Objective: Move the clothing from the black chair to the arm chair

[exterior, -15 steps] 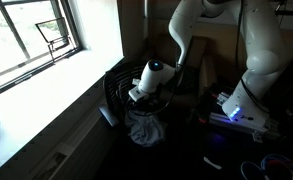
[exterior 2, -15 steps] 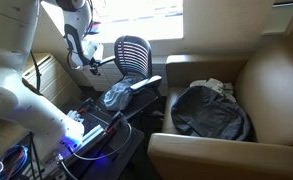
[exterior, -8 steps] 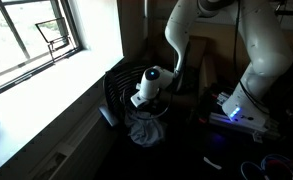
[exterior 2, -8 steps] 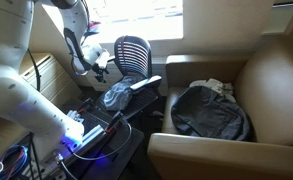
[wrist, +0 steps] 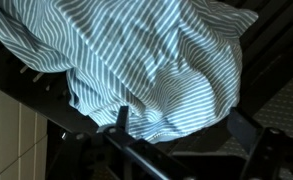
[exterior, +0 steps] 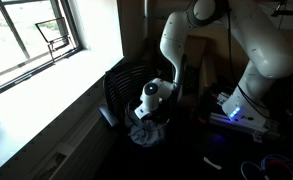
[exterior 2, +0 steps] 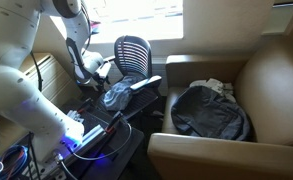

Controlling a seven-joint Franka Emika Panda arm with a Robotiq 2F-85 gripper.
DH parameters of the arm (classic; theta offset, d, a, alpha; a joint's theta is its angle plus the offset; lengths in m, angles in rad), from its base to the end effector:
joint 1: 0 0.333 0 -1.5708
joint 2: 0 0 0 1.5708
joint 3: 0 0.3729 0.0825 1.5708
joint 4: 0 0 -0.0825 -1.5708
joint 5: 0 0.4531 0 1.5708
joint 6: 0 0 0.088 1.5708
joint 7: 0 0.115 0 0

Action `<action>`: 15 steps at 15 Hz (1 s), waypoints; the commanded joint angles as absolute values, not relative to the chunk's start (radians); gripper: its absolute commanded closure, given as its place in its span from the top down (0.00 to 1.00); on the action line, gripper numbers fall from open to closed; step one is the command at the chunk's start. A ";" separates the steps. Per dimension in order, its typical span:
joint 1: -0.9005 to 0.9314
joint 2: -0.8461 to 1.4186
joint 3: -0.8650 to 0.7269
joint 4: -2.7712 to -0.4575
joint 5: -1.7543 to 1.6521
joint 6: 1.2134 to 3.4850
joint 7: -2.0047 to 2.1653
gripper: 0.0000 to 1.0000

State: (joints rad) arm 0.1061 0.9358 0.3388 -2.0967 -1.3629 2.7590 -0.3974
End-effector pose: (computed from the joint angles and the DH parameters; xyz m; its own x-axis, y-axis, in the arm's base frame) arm 0.4456 0.2974 -0.0520 -0.4473 0.8876 -0.1099 0.8908 0.4531 0.0339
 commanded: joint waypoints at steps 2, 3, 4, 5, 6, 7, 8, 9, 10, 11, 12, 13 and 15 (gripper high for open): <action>0.197 0.977 0.274 -1.992 -1.579 2.777 -0.169 1.00; 0.213 0.997 0.261 -1.953 -1.645 2.773 -0.096 1.00; 0.224 1.017 0.255 -1.914 -1.706 2.774 -0.018 1.00; 0.234 1.035 0.252 -1.888 -1.739 2.753 0.016 1.00; 0.240 1.054 0.250 -1.865 -1.754 2.736 0.037 1.00; 0.239 1.079 0.247 -1.864 -1.653 2.719 -0.058 1.00; 0.226 1.028 0.261 -1.906 -1.702 2.742 -0.006 1.00; 0.228 1.045 0.259 -1.894 -1.696 2.741 -0.013 1.00; 0.228 1.049 0.259 -1.892 -1.697 2.742 -0.011 1.00; 0.228 1.049 0.259 -1.892 -1.697 2.742 -0.011 1.00; 0.228 1.051 0.255 -1.907 -1.639 2.739 -0.077 1.00; 0.230 1.068 0.249 -1.906 -1.599 2.718 -0.122 1.00; 0.238 1.061 0.246 -1.898 -1.612 2.733 -0.090 1.00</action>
State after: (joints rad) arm 0.2292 1.0641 0.2541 -1.8996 -1.6206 2.7252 -0.0888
